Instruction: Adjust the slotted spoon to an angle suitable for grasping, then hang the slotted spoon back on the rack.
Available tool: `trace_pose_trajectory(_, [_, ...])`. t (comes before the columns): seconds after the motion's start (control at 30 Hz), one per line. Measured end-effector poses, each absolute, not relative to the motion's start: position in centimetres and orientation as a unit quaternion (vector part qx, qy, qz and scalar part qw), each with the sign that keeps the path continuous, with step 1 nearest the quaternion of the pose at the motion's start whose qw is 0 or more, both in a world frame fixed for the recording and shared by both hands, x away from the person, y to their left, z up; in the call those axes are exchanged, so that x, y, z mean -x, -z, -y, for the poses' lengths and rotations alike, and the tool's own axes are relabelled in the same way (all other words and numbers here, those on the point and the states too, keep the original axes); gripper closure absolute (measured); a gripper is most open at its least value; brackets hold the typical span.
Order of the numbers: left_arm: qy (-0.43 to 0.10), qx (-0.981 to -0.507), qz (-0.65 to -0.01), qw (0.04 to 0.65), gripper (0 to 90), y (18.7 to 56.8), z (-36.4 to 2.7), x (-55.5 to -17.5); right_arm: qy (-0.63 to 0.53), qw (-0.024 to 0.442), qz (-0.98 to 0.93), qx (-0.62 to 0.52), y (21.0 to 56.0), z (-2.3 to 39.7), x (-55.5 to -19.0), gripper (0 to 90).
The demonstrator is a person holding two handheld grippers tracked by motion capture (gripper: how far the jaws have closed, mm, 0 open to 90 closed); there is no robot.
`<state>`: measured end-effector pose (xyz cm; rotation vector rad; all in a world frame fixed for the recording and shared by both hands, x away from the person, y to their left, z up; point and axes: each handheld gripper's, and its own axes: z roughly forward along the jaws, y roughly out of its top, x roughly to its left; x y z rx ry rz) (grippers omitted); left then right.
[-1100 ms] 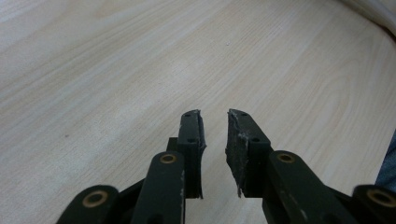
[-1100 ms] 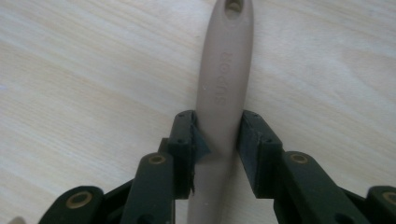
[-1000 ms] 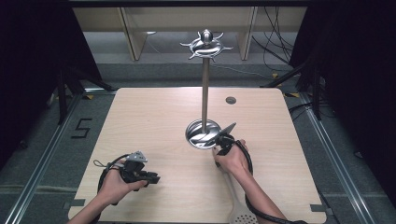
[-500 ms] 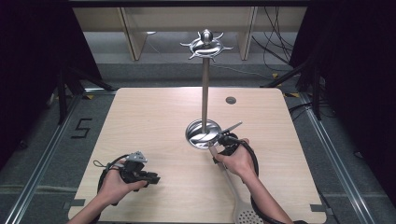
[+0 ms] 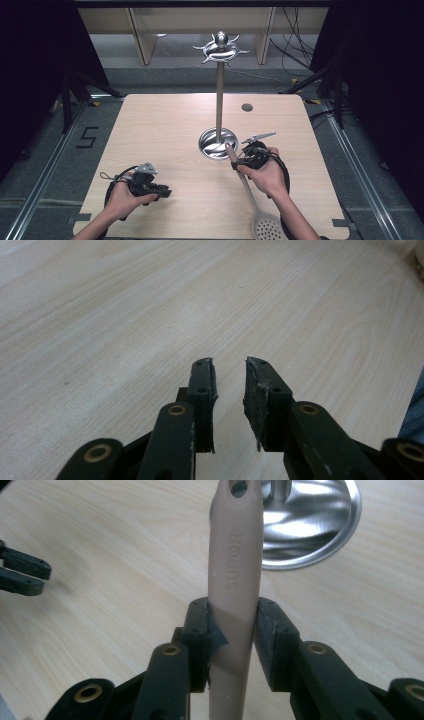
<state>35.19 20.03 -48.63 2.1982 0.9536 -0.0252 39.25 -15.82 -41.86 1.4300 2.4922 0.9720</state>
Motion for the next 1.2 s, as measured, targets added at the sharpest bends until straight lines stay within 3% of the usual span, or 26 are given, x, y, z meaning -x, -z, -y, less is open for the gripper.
trace_pose_trajectory(0.27, [0.011, -0.854, -0.367, 0.369, 72.1, 48.5, -20.1, -35.2, -0.377, 0.082, -0.810, -0.441, 40.7, 17.0, -37.6, 69.6])
trace_pose_trajectory(0.5, [0.011, -0.852, -0.368, 0.371, 72.7, 48.6, -20.0, -35.4, -0.419, 0.069, -0.796, -0.432, 40.2, 17.7, -36.3, 69.6])
trace_pose_trajectory(1.2, [-0.021, -0.847, -0.361, 0.389, 73.4, 47.9, -20.7, -35.5, -0.453, 0.108, -0.782, -0.414, 39.0, 19.5, -35.1, 69.6])
